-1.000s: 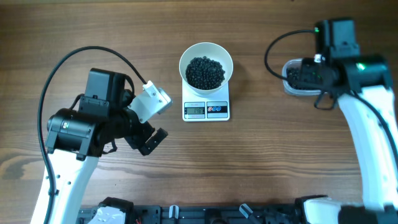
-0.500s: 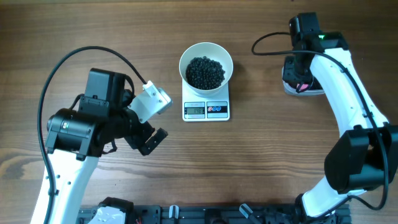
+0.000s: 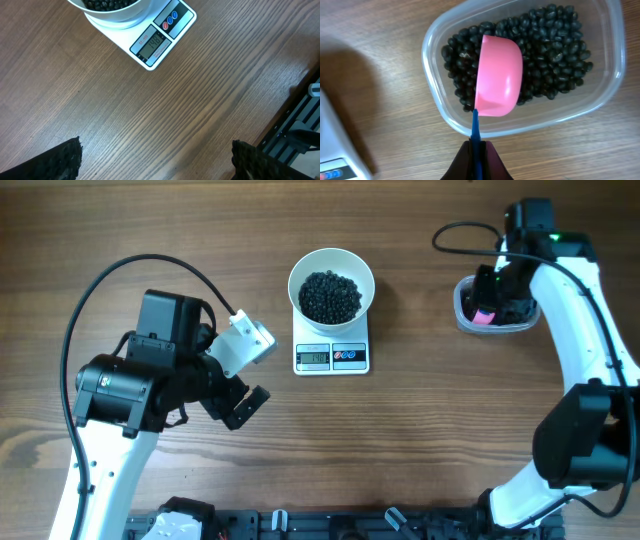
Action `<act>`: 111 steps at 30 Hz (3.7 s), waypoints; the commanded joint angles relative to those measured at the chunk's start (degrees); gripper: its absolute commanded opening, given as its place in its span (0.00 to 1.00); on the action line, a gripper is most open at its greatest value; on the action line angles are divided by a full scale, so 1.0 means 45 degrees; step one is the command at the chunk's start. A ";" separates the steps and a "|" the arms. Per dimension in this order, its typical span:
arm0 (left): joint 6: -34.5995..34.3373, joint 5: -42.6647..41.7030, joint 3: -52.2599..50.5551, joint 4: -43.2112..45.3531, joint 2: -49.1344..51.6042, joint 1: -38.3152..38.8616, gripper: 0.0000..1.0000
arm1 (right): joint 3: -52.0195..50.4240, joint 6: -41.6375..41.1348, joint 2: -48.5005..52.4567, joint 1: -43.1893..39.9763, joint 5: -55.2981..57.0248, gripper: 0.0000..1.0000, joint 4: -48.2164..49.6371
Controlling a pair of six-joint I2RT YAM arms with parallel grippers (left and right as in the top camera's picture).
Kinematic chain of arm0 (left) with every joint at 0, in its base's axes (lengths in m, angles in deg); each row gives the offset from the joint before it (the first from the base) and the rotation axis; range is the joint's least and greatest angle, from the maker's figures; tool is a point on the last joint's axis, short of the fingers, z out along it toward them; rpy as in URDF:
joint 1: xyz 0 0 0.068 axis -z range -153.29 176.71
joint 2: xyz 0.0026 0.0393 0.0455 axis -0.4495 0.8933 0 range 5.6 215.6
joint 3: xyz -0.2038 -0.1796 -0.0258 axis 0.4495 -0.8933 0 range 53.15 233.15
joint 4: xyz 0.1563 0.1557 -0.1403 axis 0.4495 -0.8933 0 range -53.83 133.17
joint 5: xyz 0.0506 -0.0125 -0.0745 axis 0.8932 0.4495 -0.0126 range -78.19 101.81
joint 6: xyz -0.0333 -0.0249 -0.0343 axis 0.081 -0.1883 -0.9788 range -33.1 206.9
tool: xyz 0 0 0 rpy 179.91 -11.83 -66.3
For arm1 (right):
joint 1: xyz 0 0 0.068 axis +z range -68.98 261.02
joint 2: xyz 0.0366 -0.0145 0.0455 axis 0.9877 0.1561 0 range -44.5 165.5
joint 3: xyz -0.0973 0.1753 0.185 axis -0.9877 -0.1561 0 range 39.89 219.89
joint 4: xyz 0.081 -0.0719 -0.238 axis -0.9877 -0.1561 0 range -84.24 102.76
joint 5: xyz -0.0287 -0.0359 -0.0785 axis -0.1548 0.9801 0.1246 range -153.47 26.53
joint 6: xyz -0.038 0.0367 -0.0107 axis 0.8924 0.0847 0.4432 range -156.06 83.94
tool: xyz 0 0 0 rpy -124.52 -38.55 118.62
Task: Scoop item into bowl and weigh 150g on scale
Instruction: 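Lift a small scoop of beans out of the tub, then move the scoop left over the white bowl and tip a few beans in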
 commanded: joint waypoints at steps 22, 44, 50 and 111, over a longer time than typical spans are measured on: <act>0.0194 -0.0019 0.0073 0.0039 0.0039 -0.0068 1.00 | 0.0039 0.0437 -0.2997 -0.3254 -0.6781 0.04 -0.0573; 0.0199 -0.0019 0.0073 0.0039 0.0039 -0.0068 1.00 | 0.0034 -0.0486 -0.3225 0.4765 -0.4167 0.04 0.4464; 0.0199 -0.0019 0.0073 0.0044 0.0039 -0.0068 1.00 | 0.0034 -0.0384 -0.3041 0.6873 0.0627 0.04 0.4435; 0.0194 -0.0019 0.0073 0.0049 0.0039 -0.0068 1.00 | -0.0024 -0.3808 -0.1666 0.7572 -0.0743 0.04 0.5357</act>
